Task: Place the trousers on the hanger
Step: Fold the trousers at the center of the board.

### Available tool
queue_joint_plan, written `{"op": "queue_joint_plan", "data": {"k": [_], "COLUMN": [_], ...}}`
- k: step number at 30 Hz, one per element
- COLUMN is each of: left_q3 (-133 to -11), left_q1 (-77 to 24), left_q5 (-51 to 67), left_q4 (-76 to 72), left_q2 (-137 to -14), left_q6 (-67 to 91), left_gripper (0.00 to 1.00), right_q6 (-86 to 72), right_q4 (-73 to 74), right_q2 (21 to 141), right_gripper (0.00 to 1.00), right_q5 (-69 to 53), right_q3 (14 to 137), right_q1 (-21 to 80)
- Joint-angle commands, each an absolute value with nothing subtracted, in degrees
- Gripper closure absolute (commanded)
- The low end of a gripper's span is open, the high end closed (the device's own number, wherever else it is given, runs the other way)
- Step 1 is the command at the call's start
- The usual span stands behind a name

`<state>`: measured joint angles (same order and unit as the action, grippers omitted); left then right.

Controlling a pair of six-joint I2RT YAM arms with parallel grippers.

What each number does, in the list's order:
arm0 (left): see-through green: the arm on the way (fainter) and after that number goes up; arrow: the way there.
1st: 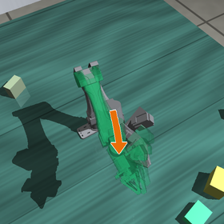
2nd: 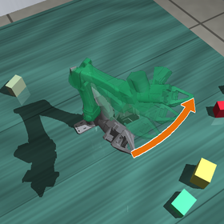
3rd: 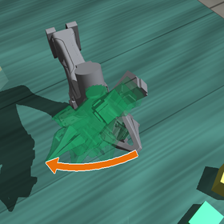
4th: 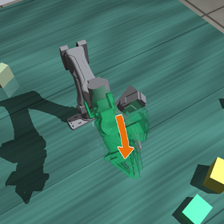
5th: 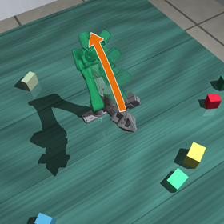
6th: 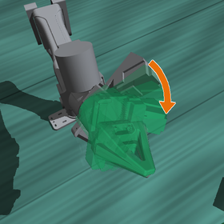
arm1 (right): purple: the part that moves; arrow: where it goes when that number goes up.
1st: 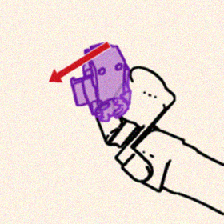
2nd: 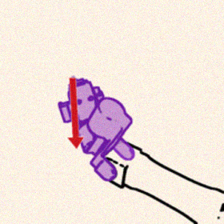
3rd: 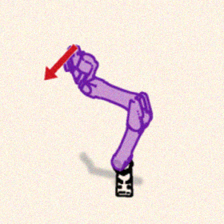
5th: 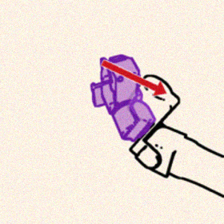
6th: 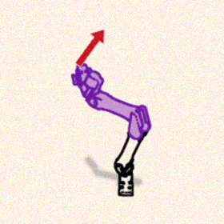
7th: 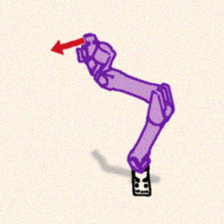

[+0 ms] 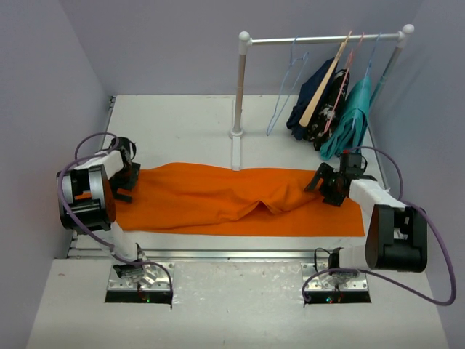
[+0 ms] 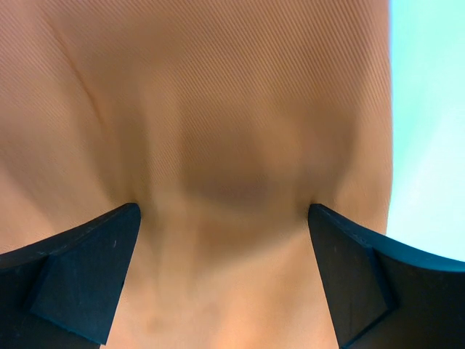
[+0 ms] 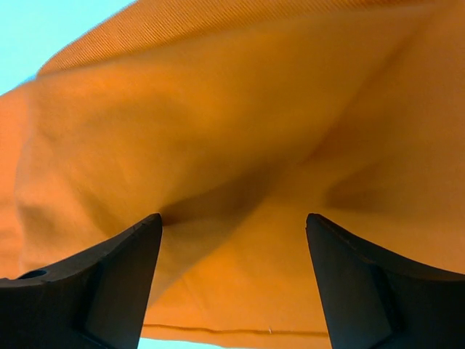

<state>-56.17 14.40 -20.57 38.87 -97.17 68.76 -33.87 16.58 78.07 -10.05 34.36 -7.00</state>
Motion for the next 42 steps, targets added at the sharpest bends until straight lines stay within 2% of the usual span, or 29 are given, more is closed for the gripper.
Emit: {"op": "queue_joint_plan", "data": {"k": [1, 5, 8, 9, 10, 17, 23, 31, 38, 42], "left_q3": [-55.48, -53.87, -53.0, -52.66, -52.17, -47.26, -48.5, -51.06, -52.23, -52.33], "left_q1": [7.45, 1.01, -4.86, -7.01, -10.0, -24.89, -31.89, -33.39, -33.49, -33.68], "left_q5": [-21.95, -21.74, -22.42, -23.05, -23.86, -25.52, -26.45, -27.69, -27.82, -27.14], "left_q4": [36.6, 35.67, 34.07, 33.6, 32.93, 28.92, 27.77, 27.95, 28.67, 28.85], "left_q2": [-91.0, -84.77, -80.57, -79.63, -78.65, -80.99, -92.18, -100.27, -101.68, -100.32], "left_q6": [63.46, 62.04, 59.12, 58.26, 57.44, 59.62, 62.98, 63.54, 63.41, 62.03], "left_gripper": [0.0, 0.0, 0.0, 0.0, 0.0, 0.0, 0.0, 0.0, 0.0, 0.0], "right_q6": [-31.99, -32.23, -32.61, -32.46, -32.05, -26.5, -20.4, -18.47, -19.24, -19.04], "right_q4": [11.25, 10.78, 11.14, 11.83, 13.01, 30.39, 46.19, 58.83, 66.97, 69.84], "right_q2": [82.83, 85.85, 84.67, 83.8, 82.66, 79.81, 80.06, 76.18, 73.89, 74.88], "right_gripper": [0.23, 0.56, 0.86, 0.9, 1.0, 1.0, 1.0, 1.0, 1.0, 0.9], "right_q5": [-10.71, -8.58, -3.89, -2.34, 1.87, 16.84, 24.37, 24.0, 22.33, 24.35], "right_q3": [37.32, 38.38, 38.29, 38.62, 39.25, 50.23, 56.72, 61.2, 66.03, 64.98], "right_q1": [-4.4, -1.47, 1.55, 2.44, 3.72, 10.25, 11.19, 11.43, 11.95, 11.95]}}
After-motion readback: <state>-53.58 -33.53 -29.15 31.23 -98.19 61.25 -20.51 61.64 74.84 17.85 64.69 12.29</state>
